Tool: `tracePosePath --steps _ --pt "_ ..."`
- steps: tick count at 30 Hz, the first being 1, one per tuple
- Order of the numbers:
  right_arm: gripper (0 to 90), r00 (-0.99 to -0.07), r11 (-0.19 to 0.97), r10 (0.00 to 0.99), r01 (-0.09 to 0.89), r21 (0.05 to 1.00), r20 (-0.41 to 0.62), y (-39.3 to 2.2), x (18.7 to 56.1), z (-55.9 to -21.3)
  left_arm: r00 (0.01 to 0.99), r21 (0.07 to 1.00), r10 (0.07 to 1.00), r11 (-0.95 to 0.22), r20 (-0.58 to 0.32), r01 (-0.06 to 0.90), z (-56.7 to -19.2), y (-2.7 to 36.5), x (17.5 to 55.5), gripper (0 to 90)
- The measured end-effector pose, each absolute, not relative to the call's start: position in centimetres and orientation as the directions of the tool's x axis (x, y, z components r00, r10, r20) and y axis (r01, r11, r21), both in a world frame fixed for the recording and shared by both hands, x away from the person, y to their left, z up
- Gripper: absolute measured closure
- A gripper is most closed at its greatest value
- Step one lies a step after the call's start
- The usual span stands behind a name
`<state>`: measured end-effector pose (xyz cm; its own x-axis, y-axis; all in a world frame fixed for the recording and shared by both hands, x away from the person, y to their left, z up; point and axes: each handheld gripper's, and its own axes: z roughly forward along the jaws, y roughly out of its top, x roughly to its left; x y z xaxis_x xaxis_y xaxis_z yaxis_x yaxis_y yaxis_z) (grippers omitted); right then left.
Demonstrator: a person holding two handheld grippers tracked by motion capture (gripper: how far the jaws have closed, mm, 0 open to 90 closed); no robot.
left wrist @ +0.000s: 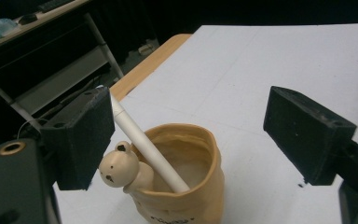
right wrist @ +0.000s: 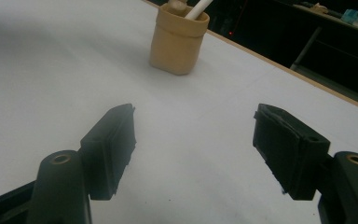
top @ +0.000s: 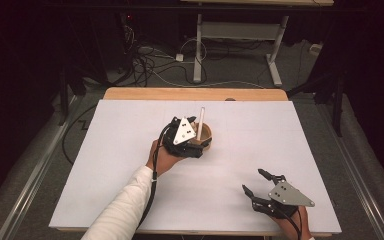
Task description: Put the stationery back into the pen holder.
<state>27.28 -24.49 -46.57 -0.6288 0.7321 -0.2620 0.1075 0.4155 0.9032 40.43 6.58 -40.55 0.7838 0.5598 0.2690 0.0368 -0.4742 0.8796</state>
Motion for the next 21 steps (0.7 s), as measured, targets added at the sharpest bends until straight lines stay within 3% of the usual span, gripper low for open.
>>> tracePosePath --steps 21 --pt "29.7 -0.624 0.418 0.734 0.105 0.902 -0.268 -24.3 27.1 -46.4 0.782 0.861 0.529 -0.508 0.33 -0.02 -40.0 8.5 38.1 15.8"
